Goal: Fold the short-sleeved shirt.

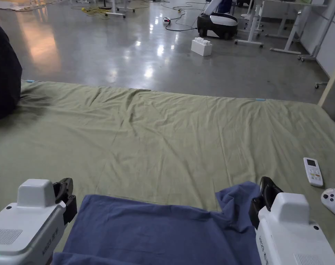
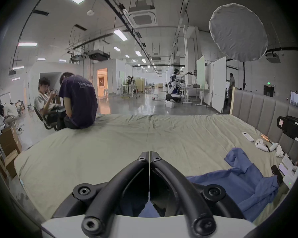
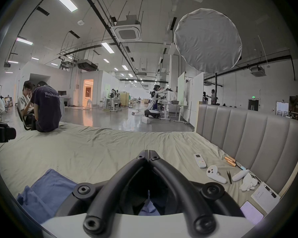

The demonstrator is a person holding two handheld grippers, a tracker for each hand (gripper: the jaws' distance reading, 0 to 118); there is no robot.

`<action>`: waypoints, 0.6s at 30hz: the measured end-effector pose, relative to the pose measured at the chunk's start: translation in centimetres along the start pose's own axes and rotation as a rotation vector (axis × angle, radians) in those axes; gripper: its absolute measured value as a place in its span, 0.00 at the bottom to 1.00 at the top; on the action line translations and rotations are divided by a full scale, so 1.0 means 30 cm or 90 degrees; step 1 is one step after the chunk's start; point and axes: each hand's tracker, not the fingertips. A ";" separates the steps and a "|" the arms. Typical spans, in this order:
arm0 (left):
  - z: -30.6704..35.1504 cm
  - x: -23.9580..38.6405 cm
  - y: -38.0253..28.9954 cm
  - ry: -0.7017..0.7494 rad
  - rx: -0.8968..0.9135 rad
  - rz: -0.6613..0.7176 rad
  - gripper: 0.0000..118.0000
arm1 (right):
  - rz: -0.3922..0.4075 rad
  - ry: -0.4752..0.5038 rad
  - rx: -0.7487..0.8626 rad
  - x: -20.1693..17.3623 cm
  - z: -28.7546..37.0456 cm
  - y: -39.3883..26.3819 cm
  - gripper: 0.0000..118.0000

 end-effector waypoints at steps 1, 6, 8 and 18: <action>-0.041 -0.017 -0.001 -0.007 -0.033 0.007 0.00 | -0.003 0.001 -0.007 -0.001 -0.007 -0.005 0.00; -0.266 -0.116 -0.025 -0.041 -0.161 0.037 0.00 | -0.001 0.009 -0.034 -0.005 -0.044 -0.033 0.00; -0.377 -0.149 -0.041 -0.054 -0.212 0.041 0.00 | -0.001 0.010 -0.049 -0.004 -0.059 -0.045 0.00; -0.693 -0.135 -0.080 -0.074 -0.423 0.044 0.34 | 0.013 0.003 -0.120 0.030 -0.108 -0.126 0.00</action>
